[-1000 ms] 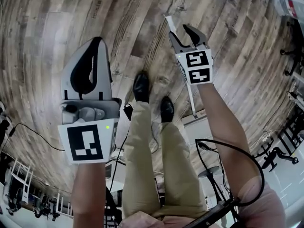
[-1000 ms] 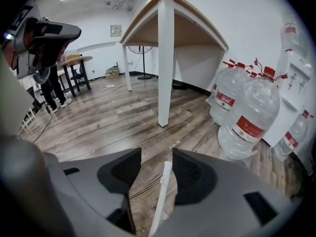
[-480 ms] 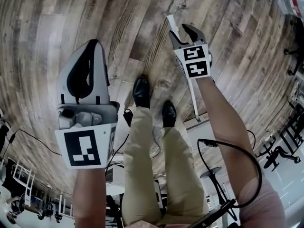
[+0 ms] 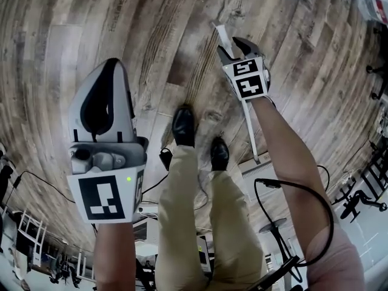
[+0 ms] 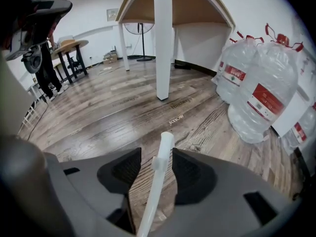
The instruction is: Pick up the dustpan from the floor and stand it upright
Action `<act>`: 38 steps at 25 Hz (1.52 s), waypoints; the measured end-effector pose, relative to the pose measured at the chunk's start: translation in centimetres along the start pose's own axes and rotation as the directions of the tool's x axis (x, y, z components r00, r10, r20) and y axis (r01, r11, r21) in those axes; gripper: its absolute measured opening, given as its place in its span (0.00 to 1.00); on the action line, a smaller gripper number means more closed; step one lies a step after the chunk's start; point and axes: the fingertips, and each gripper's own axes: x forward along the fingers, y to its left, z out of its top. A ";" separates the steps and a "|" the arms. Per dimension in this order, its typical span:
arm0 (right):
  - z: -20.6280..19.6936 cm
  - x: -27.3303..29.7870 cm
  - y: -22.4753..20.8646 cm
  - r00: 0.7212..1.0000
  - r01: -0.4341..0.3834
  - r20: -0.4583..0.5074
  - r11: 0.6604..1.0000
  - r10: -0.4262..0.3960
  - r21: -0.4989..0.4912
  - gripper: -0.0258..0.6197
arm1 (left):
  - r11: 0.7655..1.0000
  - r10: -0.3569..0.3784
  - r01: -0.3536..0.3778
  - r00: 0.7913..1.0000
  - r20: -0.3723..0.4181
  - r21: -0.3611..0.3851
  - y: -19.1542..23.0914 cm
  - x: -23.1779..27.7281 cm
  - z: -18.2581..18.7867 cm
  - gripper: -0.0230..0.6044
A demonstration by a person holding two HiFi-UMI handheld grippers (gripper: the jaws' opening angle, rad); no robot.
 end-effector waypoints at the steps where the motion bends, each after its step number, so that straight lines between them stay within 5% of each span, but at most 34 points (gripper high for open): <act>1: -0.3 0.3 -0.1 1.000 0.003 -0.006 1.000 -0.003 -0.003 0.34 | 1.000 0.000 0.000 1.000 -0.004 0.003 0.1 0.0 -0.3 0.06; 24: -2.4 4.0 -1.4 0.997 0.046 -0.066 0.999 -0.045 0.015 0.23 | 0.997 0.011 -0.009 1.000 -0.026 0.075 -1.5 -3.2 -1.1 0.06; 38: 3.1 -17.8 -2.2 0.990 0.115 0.072 0.992 -0.119 0.058 0.23 | 0.999 -0.035 0.032 0.992 0.119 0.032 -9.0 -10.0 15.3 0.06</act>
